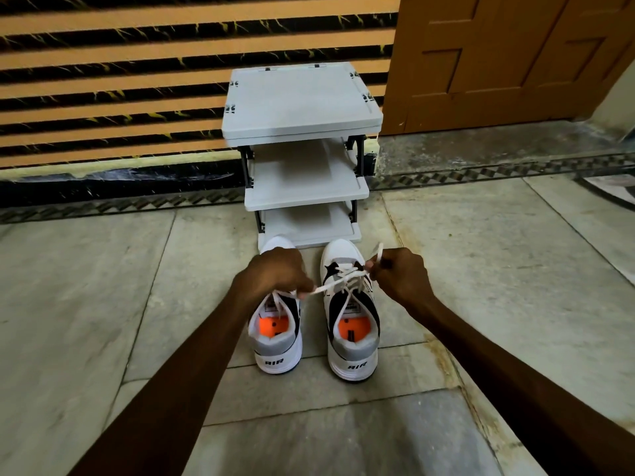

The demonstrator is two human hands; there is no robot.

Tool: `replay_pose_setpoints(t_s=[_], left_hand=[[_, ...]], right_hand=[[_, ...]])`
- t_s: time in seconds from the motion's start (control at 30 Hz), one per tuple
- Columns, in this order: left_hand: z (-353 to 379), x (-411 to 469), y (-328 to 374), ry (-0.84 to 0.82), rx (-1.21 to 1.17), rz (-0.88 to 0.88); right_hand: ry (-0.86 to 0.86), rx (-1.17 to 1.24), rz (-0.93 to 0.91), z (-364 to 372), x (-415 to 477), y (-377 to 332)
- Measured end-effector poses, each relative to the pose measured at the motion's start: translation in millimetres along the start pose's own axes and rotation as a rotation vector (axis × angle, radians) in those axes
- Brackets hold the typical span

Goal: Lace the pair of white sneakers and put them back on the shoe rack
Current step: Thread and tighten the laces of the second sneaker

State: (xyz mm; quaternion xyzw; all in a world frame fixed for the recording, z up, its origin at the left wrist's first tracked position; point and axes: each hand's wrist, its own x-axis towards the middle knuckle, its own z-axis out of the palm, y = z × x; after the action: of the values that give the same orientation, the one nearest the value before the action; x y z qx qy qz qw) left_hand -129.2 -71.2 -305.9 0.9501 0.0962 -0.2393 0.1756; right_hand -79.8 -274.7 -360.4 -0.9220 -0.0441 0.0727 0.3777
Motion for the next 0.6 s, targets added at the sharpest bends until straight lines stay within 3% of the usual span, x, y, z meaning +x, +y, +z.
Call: replay_pose_setpoints(t_s=[0.13,0.33,0.5,0.6], left_hand=[[11,-8,-2,0.003,0.478,-0.116],[23,-3,-2,0.091,0.579,-0.158],[36,12,18,0.336,0.437,0.015],[49,16,30,0.271,0.213,0.103]], right_hand=[[0.067,-0.092,0.183,-4,-2,22],[-0.117,0.136,0.422,-7,-4,33],[-0.019,-0.083,0.101,5,-11,16],[-0.160,-0.136,-0.060,14,-16,4]])
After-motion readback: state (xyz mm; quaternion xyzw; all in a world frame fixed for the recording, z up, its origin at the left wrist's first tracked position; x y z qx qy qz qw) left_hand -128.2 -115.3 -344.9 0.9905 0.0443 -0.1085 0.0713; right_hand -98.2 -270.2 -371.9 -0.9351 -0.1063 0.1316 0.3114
